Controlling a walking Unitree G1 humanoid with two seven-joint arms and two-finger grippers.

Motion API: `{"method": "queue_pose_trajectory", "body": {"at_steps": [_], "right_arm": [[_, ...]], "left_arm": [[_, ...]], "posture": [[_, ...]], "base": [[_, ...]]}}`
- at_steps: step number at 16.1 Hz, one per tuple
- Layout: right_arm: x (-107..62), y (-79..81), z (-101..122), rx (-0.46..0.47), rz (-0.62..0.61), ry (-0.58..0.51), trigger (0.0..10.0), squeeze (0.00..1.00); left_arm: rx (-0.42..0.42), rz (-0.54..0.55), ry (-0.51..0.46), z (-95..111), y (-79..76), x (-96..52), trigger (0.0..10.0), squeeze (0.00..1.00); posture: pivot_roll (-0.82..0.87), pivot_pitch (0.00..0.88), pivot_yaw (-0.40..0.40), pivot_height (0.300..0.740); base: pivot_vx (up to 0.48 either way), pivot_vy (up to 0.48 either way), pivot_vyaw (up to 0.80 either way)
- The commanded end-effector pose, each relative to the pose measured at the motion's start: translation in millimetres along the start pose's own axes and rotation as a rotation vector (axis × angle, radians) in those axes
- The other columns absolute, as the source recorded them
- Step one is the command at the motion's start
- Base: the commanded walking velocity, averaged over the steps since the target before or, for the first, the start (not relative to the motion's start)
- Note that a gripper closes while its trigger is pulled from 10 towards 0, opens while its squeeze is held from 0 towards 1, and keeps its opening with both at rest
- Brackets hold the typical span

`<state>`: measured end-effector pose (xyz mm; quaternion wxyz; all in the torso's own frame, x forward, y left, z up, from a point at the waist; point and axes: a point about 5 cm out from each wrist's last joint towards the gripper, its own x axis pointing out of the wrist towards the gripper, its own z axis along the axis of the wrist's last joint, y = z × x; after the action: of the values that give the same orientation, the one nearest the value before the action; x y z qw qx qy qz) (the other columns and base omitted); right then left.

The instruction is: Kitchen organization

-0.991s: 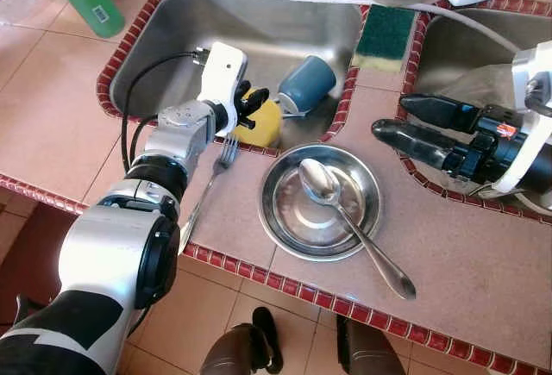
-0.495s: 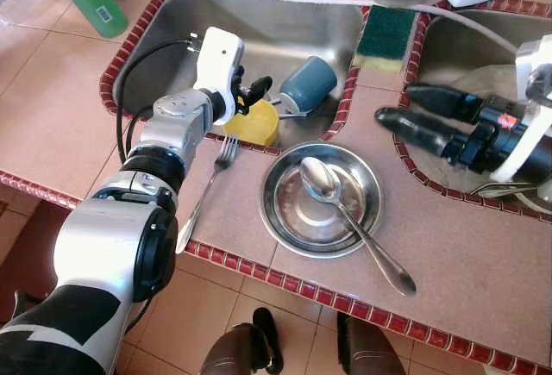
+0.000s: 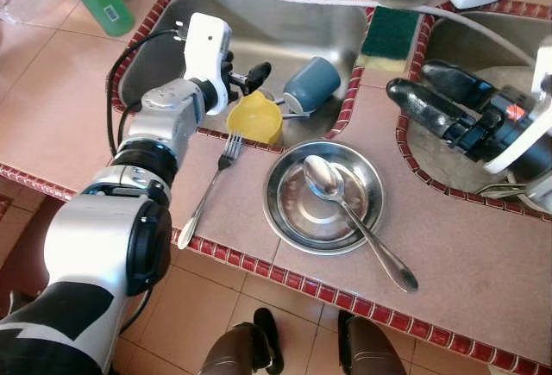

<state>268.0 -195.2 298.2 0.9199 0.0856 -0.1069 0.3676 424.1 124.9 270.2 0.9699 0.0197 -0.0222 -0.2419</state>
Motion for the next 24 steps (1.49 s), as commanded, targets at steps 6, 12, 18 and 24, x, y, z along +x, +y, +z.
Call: {"method": "queue_pose_trajectory", "body": {"at_steps": [6, 12, 18, 24], "right_arm": [[14.7, 20.9, -17.2, -0.058, -0.125, -0.134, 10.0, 0.0], [25.1, 25.2, -35.5, -0.164, -0.23, -0.154, 10.0, 0.0], [30.6, 17.7, -61.8, -0.256, -0.423, -0.144, 10.0, 0.0], [35.6, 26.5, -80.2, -0.294, -0.452, -0.135, 10.0, 0.0]], "left_arm": [[-0.042, 0.04, -0.117, 12.1, 18.8, -12.2, 10.0, 0.0], [-0.034, 0.048, -0.18, 4.9, 8.8, -14.1, 10.0, 0.0], [-0.048, 0.06, -0.159, -31.4, -11.2, -26.3, 10.0, 0.0], [0.051, 0.074, -0.124, -61.1, -18.1, -67.2, 10.0, 0.0]], "posture": [[-0.27, 0.187, 0.171, 0.74], [-0.28, 0.124, 0.188, 0.74], [-0.25, 0.074, 0.159, 0.74], [-0.22, 0.06, 0.117, 0.74]], "base": [[0.0, 0.0, 0.0], [0.0, 0.0, 0.0], [0.0, 0.0, 0.0], [0.0, 0.0, 0.0]]}}
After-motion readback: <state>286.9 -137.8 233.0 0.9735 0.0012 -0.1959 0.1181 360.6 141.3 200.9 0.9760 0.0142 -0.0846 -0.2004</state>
